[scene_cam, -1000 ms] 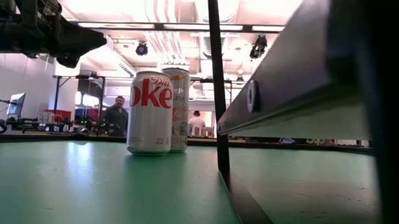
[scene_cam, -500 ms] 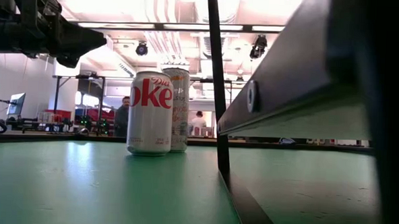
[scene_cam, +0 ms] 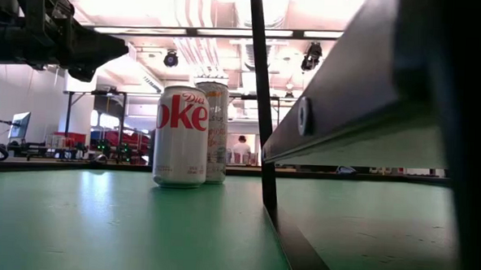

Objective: Place canned beverage on shelf
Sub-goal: Put the right red silver soda can on the shelf, then put the pink white soda can on the shelf aligned with the other pink white soda can

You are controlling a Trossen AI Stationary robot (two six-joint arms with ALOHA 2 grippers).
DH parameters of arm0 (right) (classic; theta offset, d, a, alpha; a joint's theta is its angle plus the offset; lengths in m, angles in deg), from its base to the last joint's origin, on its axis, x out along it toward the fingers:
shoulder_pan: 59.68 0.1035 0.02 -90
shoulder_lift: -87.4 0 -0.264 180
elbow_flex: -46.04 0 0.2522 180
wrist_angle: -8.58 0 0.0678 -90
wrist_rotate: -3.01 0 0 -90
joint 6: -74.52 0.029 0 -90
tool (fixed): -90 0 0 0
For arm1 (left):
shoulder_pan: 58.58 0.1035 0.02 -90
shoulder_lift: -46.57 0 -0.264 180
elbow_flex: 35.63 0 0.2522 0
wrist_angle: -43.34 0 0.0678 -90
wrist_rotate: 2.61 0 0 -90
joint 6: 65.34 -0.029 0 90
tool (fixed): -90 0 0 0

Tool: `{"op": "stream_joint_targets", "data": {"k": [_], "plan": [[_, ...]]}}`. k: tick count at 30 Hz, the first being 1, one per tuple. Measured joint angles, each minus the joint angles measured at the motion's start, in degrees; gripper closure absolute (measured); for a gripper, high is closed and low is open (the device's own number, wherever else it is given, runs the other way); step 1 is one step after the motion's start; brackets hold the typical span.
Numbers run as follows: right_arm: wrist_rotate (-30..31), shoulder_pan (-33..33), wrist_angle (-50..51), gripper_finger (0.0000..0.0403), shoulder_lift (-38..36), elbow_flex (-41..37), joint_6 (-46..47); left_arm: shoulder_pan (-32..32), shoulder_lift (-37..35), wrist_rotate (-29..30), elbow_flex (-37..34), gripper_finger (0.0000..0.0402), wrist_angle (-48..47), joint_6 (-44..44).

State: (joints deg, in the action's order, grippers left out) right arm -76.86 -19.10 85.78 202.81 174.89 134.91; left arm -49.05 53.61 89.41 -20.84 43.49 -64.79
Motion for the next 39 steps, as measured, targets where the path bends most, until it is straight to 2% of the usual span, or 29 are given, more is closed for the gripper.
{"op": "stream_joint_targets", "data": {"k": [8, 26, 34, 39], "plan": [[0.0, 0.2, -1.7, 0.0044, -0.1, 0.0, -4.0, 0.0, 0.0, 0.0, 0.0, 0.0313, 0.0, 0.0], [0.5, -1.4, 1.6, 0.0044, -4.5, 0.0, -3.5, 0.0, 0.0, 0.0, 0.0, 0.0313, 0.0, 0.0], [3.0, -7.6, 7.0, 0.0044, -9.3, 0.0, -1.3, 0.0, 0.0, 0.0, 0.0, 0.0313, -0.1, 0.0], [3.5, -14.0, 6.7, 0.0044, -12.0, 0.0, -5.7, 0.0, 0.0, 0.0, 0.0, 0.0313, -0.1, 0.0]]}}
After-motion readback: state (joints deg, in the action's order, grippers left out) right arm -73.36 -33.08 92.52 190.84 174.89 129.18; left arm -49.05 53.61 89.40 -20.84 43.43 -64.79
